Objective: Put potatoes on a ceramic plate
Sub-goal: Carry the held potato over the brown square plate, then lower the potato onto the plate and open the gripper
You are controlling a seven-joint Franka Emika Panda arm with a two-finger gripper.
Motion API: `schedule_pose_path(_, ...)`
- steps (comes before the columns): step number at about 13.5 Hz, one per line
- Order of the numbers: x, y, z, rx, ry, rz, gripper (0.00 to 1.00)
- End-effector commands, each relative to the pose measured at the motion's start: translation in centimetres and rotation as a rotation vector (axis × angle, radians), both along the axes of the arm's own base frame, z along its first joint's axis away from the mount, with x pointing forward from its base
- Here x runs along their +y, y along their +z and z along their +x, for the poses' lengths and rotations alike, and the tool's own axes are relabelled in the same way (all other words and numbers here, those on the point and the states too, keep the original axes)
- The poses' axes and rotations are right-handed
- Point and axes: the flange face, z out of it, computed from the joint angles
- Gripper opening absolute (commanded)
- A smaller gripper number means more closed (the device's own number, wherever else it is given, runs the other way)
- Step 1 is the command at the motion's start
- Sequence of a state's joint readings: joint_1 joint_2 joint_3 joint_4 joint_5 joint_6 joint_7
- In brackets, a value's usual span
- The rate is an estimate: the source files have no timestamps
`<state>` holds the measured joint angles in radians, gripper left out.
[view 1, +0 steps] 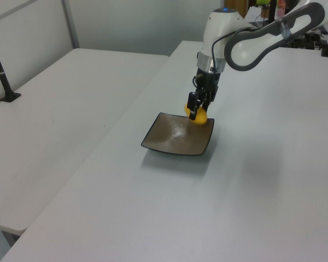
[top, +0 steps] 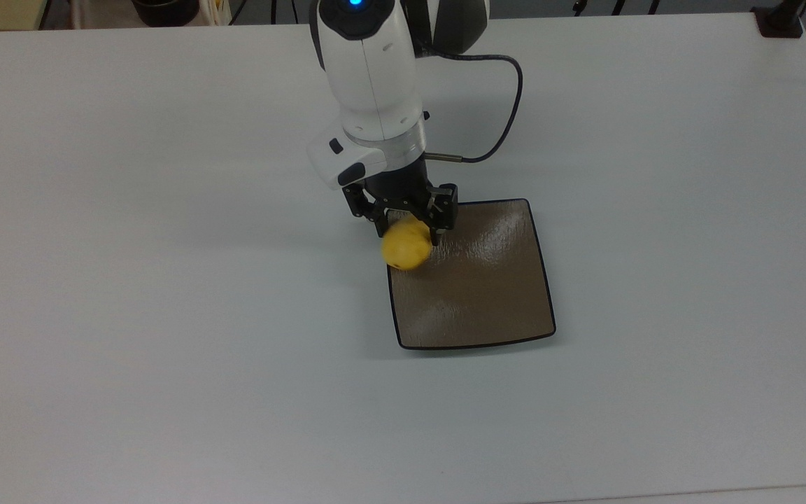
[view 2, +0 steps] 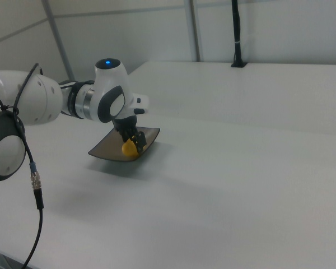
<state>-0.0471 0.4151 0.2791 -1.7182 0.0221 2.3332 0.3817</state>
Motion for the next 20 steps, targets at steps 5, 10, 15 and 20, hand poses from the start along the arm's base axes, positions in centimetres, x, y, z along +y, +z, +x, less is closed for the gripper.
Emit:
schedule_pose_path(5, 0.4, 1.3, 0.7, -0.02, -0.02, 0.015, 1.0)
schedule_pose_path(10, 0.0, 4.7, -1.7, 0.079, 0.028, -0.042, 1.0)
schedule_pose_path(15, -2.4, 9.3, -6.9, 0.265, 0.254, -0.141, 1.0)
schedule_pose_path(20, -4.0, 10.9, -11.8, 0.26, 0.348, -0.185, 1.0)
